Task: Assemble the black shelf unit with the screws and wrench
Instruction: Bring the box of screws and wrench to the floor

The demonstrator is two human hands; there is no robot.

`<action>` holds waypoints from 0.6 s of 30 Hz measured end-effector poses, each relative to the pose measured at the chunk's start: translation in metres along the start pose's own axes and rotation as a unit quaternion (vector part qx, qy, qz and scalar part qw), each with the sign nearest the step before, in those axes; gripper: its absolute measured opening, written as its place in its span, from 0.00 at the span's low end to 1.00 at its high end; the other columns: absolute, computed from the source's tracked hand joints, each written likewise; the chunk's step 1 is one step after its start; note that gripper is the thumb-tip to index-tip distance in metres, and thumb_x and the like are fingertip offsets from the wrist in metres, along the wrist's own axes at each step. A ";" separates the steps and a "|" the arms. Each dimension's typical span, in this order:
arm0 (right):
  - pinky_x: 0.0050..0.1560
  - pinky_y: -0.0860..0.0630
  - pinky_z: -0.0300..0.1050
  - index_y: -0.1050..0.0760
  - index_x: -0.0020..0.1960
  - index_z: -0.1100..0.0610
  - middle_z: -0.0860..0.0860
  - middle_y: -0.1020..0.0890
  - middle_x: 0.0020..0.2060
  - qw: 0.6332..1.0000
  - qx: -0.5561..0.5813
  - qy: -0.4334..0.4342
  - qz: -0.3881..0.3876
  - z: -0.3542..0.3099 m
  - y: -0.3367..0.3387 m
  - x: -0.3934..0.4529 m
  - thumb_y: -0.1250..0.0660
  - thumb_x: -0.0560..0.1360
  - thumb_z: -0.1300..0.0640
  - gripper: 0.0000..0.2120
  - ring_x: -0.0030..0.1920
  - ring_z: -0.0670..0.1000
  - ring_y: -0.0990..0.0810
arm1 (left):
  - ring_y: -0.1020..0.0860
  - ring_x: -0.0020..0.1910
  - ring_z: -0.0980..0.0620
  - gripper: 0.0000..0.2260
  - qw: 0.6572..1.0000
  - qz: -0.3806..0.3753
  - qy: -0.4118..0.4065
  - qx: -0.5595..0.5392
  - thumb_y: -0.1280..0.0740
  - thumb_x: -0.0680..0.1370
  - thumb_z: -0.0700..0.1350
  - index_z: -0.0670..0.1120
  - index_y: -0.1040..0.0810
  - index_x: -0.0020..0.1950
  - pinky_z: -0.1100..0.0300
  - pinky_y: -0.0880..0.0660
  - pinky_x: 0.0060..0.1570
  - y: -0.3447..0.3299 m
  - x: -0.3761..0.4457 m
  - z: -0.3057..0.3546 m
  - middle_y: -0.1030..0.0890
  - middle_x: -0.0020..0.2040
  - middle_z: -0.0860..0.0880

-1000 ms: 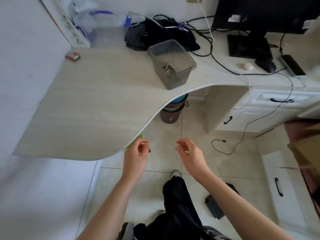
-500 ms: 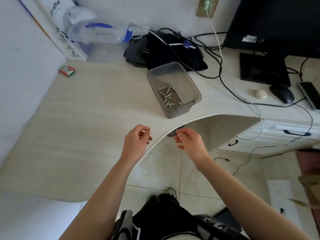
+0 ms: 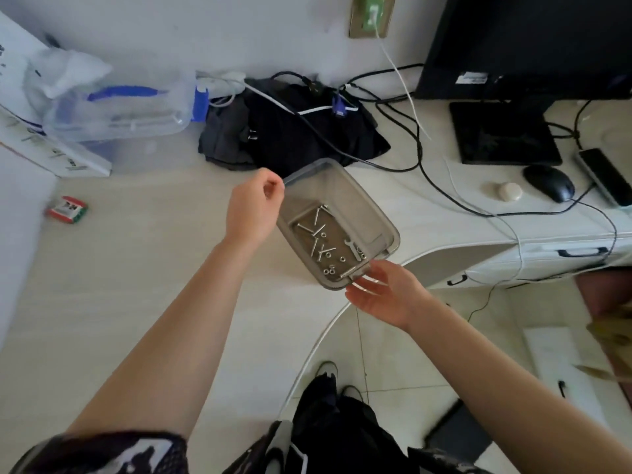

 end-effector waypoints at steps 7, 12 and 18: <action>0.49 0.20 0.59 0.26 0.48 0.61 0.59 0.20 0.41 0.999 0.006 -0.033 0.020 -0.006 -0.008 0.016 0.34 0.78 0.56 0.08 0.45 0.60 0.18 | 0.24 0.49 0.53 0.11 0.994 -0.106 0.010 0.034 0.36 0.83 0.49 0.45 0.21 0.60 0.59 0.29 0.49 -0.024 0.065 -0.008 0.22 0.49 0.55; 0.44 0.19 0.58 0.27 0.49 0.62 0.60 0.21 0.43 0.999 0.021 -0.039 0.020 -0.007 -0.009 0.019 0.34 0.78 0.57 0.07 0.46 0.61 0.18 | 0.25 0.42 0.55 0.09 0.990 -0.132 0.037 0.019 0.37 0.83 0.50 0.48 0.20 0.56 0.62 0.32 0.38 -0.037 0.081 -0.012 0.24 0.40 0.57; 0.41 0.18 0.58 0.25 0.54 0.62 0.58 0.22 0.40 1.000 0.013 -0.008 0.022 -0.008 -0.011 0.019 0.34 0.80 0.59 0.07 0.41 0.60 0.18 | 0.22 0.44 0.50 0.12 0.984 -0.169 0.055 0.025 0.36 0.82 0.53 0.48 0.17 0.55 0.57 0.29 0.43 -0.041 0.092 -0.013 0.19 0.42 0.51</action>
Point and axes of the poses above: each hand's wrist, its own x-axis towards the middle knuckle, its own y-axis out of the back of the hand, z = x × y, the point moved 1 cm from there along x, towards the middle knuckle
